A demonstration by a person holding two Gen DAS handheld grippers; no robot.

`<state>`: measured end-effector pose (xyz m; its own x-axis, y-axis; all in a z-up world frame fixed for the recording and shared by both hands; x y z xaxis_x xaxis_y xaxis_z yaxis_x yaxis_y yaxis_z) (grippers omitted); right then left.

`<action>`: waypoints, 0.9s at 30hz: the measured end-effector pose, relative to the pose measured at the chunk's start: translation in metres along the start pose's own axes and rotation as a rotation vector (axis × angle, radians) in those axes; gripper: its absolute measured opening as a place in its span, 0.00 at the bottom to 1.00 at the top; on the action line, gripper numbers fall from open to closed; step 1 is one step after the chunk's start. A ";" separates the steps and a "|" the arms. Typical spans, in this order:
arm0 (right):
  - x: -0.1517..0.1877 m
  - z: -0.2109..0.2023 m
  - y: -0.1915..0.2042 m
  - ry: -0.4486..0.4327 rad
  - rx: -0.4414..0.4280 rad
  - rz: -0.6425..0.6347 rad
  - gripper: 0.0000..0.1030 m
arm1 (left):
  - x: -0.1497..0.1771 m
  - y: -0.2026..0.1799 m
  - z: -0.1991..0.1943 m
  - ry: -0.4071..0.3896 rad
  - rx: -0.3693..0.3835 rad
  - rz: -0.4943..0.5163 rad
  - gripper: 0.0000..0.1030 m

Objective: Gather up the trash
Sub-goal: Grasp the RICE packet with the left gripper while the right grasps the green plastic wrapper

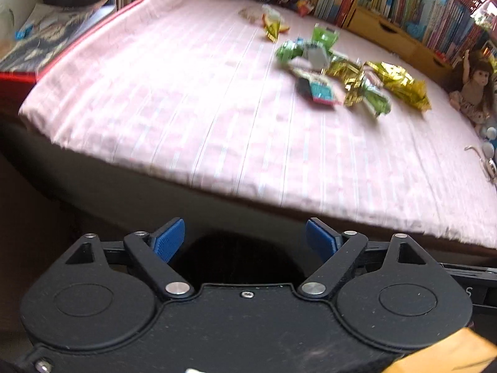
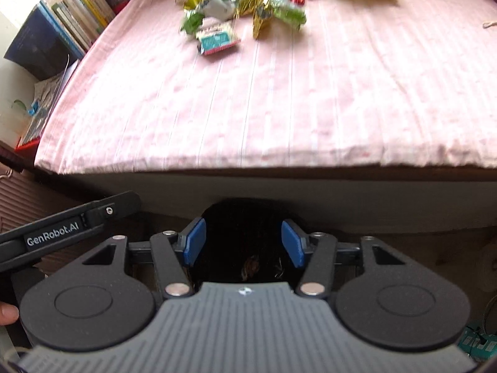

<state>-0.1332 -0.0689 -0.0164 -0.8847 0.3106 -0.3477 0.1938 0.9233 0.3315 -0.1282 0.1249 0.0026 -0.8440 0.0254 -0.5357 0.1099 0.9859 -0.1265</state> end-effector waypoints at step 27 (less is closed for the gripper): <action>-0.196 -0.005 -0.038 -0.246 0.024 0.114 0.73 | -0.170 -0.055 0.100 -0.044 0.040 -0.066 0.74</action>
<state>0.0310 -0.1661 0.0438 -0.7271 0.4562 -0.5130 0.2990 0.8831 0.3614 0.0615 0.0501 0.0169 -0.8264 -0.0476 -0.5611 0.0762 0.9778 -0.1951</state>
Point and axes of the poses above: each gripper's, at about its wrist camera, not at the fingertips, and z roughly the way its jaws point, y to its left, x to its underside, the point moved 6 cm from there along z, roughly the way its jaws point, and after that the axes turned 7 degrees about z, right-handed, at the moved point
